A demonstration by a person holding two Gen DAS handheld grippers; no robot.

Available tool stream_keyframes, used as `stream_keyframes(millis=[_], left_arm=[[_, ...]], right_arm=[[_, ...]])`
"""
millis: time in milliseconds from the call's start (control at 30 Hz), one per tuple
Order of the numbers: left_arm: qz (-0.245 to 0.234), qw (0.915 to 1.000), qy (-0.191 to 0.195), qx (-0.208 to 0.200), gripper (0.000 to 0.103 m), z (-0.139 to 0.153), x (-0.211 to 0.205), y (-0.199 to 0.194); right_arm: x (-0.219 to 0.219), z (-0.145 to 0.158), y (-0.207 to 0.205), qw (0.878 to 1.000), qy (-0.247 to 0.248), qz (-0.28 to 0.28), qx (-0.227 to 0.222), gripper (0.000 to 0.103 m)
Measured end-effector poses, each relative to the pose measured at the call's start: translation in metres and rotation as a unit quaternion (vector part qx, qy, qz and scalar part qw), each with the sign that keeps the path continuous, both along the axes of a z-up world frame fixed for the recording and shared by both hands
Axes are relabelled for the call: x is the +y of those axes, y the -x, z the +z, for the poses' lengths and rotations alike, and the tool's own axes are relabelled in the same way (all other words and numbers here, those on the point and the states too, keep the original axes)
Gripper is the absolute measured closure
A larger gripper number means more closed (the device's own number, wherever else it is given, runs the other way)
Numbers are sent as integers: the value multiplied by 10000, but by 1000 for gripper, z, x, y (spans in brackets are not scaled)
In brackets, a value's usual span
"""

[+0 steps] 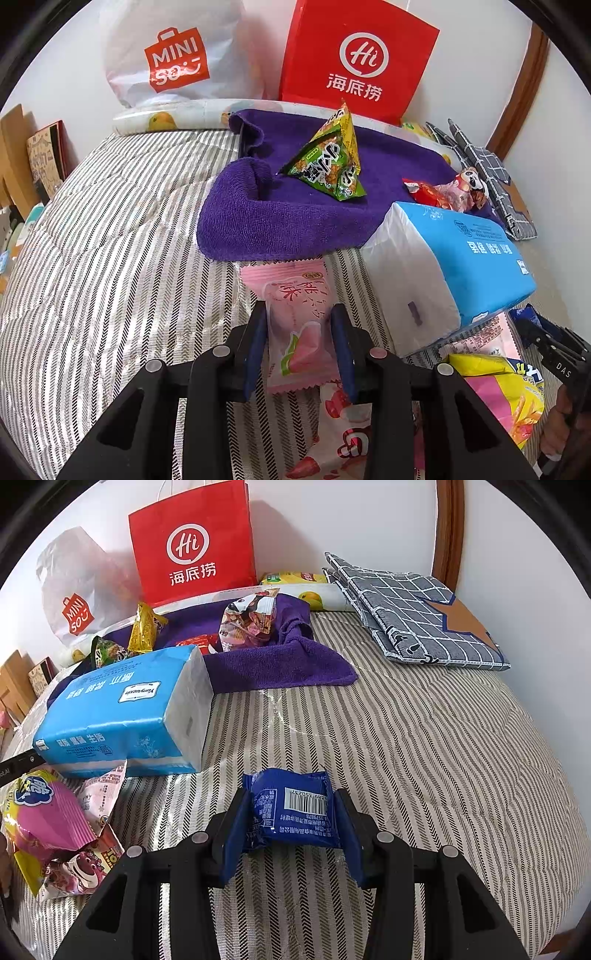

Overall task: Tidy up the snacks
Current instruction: 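Carry the pink candy and blue packet over the purple towel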

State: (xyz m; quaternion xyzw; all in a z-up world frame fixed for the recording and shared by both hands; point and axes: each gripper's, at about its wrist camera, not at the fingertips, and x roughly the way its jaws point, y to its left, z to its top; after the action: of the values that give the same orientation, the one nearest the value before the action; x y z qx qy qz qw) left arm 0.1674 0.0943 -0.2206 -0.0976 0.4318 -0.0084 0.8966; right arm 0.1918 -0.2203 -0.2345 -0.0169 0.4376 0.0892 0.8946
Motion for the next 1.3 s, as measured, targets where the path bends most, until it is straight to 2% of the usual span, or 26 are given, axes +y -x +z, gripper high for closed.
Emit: stream_keyframes(millis=[333, 600, 900, 1300], left_arm=[[13, 10000, -17, -5, 70, 1, 0, 0], [103, 9998, 145, 90, 72, 3, 4, 2], [-40, 9999, 151, 7, 74, 23, 3, 17], [38, 9991, 409, -132, 75, 45, 16, 37]], right_arm=[[0, 0, 0, 10000, -29, -4, -7, 59], [2, 3, 4, 9998, 76, -90, -171, 62], [-3, 10, 15, 9994, 4, -259, -247, 62], [4, 41, 37, 9986, -146, -146, -483, 62]])
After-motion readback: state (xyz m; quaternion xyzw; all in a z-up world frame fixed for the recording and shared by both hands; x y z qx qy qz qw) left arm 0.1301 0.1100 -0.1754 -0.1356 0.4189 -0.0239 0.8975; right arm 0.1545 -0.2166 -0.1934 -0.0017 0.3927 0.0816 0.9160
